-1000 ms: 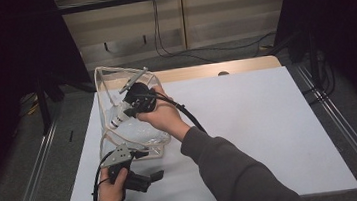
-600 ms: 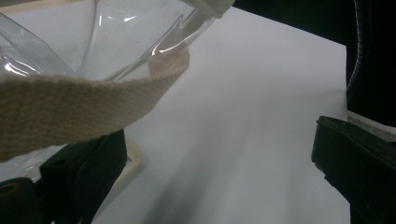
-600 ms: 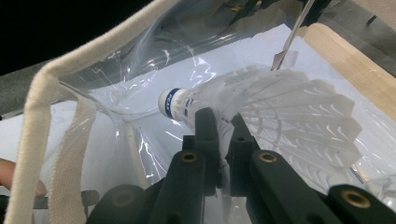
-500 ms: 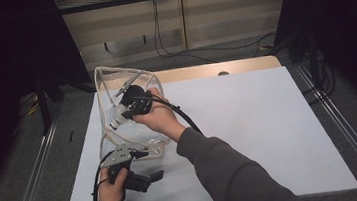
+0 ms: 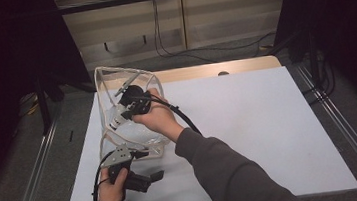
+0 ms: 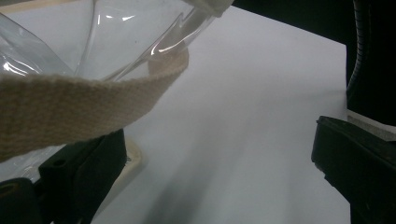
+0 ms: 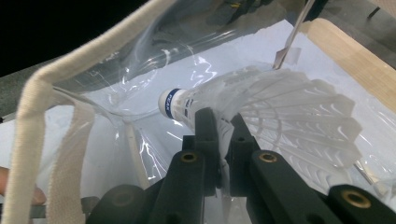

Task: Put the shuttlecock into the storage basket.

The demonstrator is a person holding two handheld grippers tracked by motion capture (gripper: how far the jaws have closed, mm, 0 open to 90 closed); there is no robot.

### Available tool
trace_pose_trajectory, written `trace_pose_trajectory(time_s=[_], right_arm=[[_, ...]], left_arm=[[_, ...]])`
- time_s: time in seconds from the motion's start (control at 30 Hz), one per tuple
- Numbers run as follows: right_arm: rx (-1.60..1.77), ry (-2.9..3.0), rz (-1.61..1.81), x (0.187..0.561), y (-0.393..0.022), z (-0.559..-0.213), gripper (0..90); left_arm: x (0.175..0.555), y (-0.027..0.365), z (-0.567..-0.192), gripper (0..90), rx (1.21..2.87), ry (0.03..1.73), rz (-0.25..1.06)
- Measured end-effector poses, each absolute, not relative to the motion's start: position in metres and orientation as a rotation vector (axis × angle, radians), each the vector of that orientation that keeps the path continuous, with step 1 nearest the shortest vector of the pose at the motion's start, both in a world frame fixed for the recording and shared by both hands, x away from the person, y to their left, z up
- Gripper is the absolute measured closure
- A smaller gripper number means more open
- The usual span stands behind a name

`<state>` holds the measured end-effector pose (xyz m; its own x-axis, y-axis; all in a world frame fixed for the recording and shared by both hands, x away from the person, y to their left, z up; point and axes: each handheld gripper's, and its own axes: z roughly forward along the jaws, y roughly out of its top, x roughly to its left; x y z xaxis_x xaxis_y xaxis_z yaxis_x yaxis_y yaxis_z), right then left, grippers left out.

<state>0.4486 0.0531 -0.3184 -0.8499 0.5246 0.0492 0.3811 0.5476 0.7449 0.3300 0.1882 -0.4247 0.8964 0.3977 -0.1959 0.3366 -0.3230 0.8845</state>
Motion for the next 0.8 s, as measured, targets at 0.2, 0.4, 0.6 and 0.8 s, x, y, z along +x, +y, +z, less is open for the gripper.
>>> trace_pose_trajectory(time_s=[0.2, 0.4, 0.6, 0.8], right_arm=[[0.776, 2.605, 1.185, 0.448, 0.058, -0.321, 86.8], [0.781, 2.611, 1.197, 0.449, 0.062, -0.324, 86.7], [0.794, 2.611, 1.196, 0.452, 0.063, -0.328, 86.6], [0.794, 2.629, 1.176, 0.453, 0.066, -0.334, 86.5]], left_arm=[[0.33, 0.188, -0.425, 3.3, 1.936, 0.537, 0.068], [0.33, 0.189, -0.425, 3.3, 1.938, 0.538, 0.068], [0.33, 0.188, -0.425, 3.3, 1.938, 0.536, 0.069], [0.33, 0.189, -0.425, 3.2, 1.94, 0.539, 0.072]])
